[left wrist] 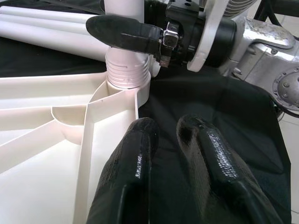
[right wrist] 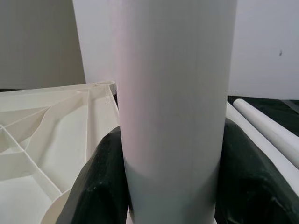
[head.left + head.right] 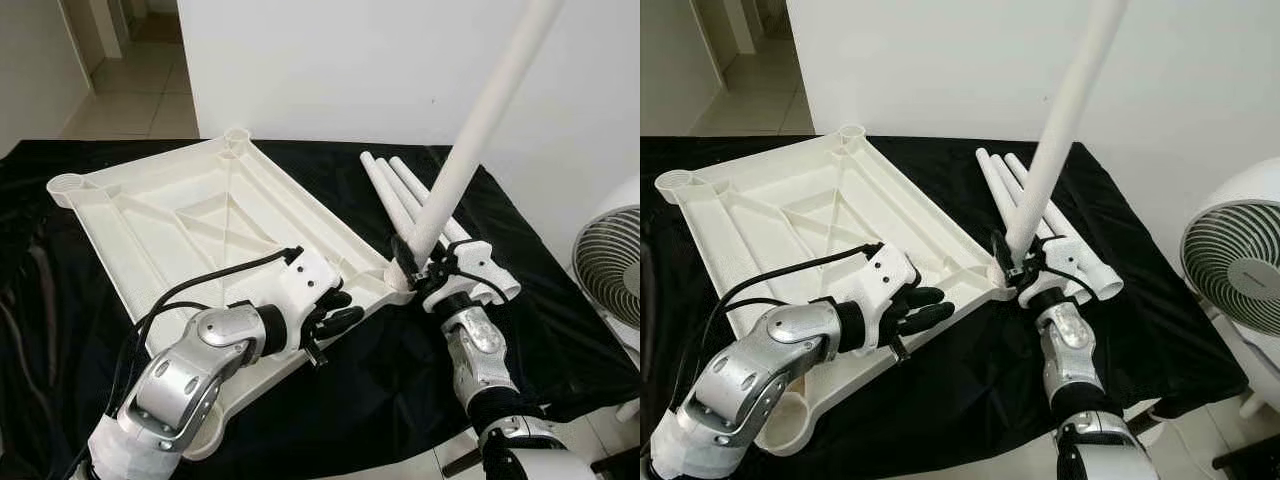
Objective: Building children table
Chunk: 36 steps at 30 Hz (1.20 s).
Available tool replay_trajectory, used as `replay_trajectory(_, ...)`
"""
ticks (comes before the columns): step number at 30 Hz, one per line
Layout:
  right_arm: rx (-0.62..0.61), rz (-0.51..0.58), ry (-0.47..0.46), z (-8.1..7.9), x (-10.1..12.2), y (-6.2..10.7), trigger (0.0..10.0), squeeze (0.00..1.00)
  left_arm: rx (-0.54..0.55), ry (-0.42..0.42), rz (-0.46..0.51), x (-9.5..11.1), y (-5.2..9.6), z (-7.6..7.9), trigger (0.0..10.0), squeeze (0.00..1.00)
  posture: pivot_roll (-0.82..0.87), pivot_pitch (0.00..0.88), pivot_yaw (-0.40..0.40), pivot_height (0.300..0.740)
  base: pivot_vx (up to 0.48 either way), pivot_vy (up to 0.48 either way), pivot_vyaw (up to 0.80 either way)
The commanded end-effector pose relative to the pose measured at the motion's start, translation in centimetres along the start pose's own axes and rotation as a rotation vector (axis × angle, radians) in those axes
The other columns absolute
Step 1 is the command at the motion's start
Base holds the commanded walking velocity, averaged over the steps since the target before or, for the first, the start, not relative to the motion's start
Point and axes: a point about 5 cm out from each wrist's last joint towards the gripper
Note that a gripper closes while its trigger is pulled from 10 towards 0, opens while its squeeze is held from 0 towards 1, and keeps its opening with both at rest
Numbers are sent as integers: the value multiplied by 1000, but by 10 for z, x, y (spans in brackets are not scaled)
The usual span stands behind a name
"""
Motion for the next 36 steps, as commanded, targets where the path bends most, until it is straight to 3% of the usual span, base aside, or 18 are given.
replay_trajectory(1,126,-182,-39,-27,-34,25,10000,0,24,6,4,0,2,-1,10000,0,52,102,-25,740,0,0,0)
replay_trajectory(15,135,-170,-104,-42,-32,32,10000,0,24,8,2,0,3,0,10000,0,54,103,-28,740,0,0,0)
replay_trajectory(26,35,-252,-156,-29,-36,24,10000,0,13,6,-1,0,2,1,10000,0,49,101,-21,740,0,0,0)
replay_trajectory(36,23,-291,-172,-35,-42,34,10000,0,15,8,0,0,2,2,10000,0,54,97,-27,740,0,0,0)
Point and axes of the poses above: a point about 5 cm out from each wrist's last joint towards the gripper, its own y axis pointing back from the gripper into the wrist, its own x axis along the axis of the wrist's last joint, z = x × y, and after that the axes turned 14 degrees about y, right-handed
